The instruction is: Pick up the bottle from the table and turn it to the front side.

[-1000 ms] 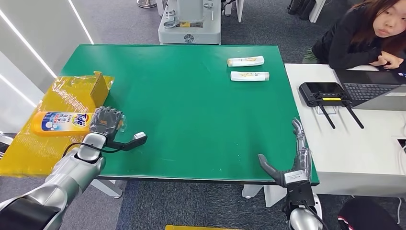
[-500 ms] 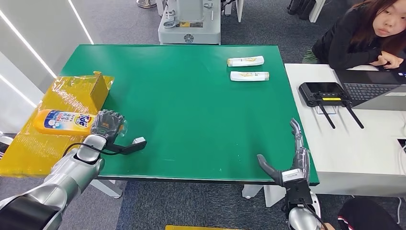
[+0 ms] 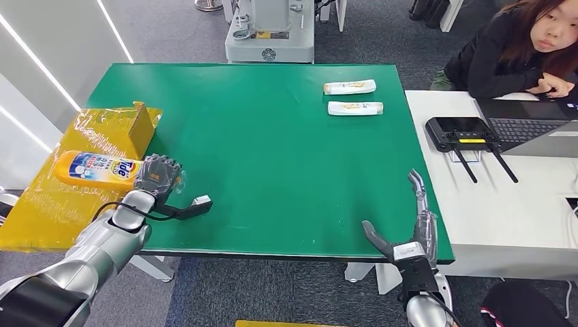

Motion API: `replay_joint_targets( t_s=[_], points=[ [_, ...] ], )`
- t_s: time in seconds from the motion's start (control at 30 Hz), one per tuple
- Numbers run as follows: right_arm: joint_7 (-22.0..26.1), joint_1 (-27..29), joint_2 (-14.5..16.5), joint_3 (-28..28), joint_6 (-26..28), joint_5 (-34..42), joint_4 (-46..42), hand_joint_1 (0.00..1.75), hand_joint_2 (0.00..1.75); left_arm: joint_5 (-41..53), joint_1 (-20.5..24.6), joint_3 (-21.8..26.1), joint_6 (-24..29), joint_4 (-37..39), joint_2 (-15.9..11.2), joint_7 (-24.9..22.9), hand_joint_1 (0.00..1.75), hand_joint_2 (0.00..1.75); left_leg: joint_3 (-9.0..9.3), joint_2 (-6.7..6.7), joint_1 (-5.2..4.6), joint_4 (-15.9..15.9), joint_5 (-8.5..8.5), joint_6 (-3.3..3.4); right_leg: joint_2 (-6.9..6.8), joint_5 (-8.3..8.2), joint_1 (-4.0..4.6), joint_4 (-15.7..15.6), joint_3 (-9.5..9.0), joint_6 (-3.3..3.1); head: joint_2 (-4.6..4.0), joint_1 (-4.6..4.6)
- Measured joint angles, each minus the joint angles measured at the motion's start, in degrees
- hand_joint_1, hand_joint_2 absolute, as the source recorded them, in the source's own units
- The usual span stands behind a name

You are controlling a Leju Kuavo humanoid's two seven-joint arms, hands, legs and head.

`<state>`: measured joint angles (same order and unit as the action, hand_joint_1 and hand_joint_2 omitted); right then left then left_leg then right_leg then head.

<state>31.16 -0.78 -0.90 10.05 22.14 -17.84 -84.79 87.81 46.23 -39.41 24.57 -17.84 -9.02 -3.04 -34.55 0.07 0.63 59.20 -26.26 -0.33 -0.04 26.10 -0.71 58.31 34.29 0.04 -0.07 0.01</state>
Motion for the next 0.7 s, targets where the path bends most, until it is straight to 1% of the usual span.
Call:
replay_joint_targets(
  t_s=[0.13, 0.33, 0.53, 0.7],
  points=[
    [-0.42, 0.89, -0.40, 0.00, 0.02, -0.17, -0.30, 0.00, 1.75, -1.32, 0.00, 0.02, -1.29, 0.35, -0.35, -0.21, 1.75, 1.75, 0.00, 0.00, 0.00, 0.00, 0.00, 0.00, 0.00, 0.00, 0.00, 0.00, 0.00, 0.00, 0.00, 0.00],
    [0.24, 1.77, -1.53, 0.19, -0.58, 0.82, -0.15, 0.00, 1.75, -2.67, -0.02, 0.21, -1.16, 0.97, -1.57, 0.57, 1.75, 1.75, -0.01, 0.00, 0.00, -0.01, 0.00, 0.00, 0.00, 0.00, 0.00, 0.00, 0.00, 0.00, 0.00, 0.01],
    [0.89, 1.81, -2.81, 1.91, -0.08, 2.52, 0.63, 0.00, 1.75, -4.49, -0.72, 1.93, 3.03, 1.29, -2.89, 2.91, 1.75, 1.75, -0.01, 0.00, 0.00, -0.01, 0.00, 0.00, 0.00, 0.00, 0.00, 0.00, 0.00, 0.00, 0.00, 0.00],
    [0.85, 1.46, -3.71, 3.50, 0.27, 3.63, 1.66, 0.00, 1.75, -7.62, -1.60, 4.09, 6.55, 1.30, -3.11, 6.96, 1.75, 1.75, -0.01, 0.00, 0.00, 0.00, 0.00, 0.00, 0.00, 0.00, 0.00, 0.00, 0.00, 0.00, 0.00, 0.00]
  ],
)
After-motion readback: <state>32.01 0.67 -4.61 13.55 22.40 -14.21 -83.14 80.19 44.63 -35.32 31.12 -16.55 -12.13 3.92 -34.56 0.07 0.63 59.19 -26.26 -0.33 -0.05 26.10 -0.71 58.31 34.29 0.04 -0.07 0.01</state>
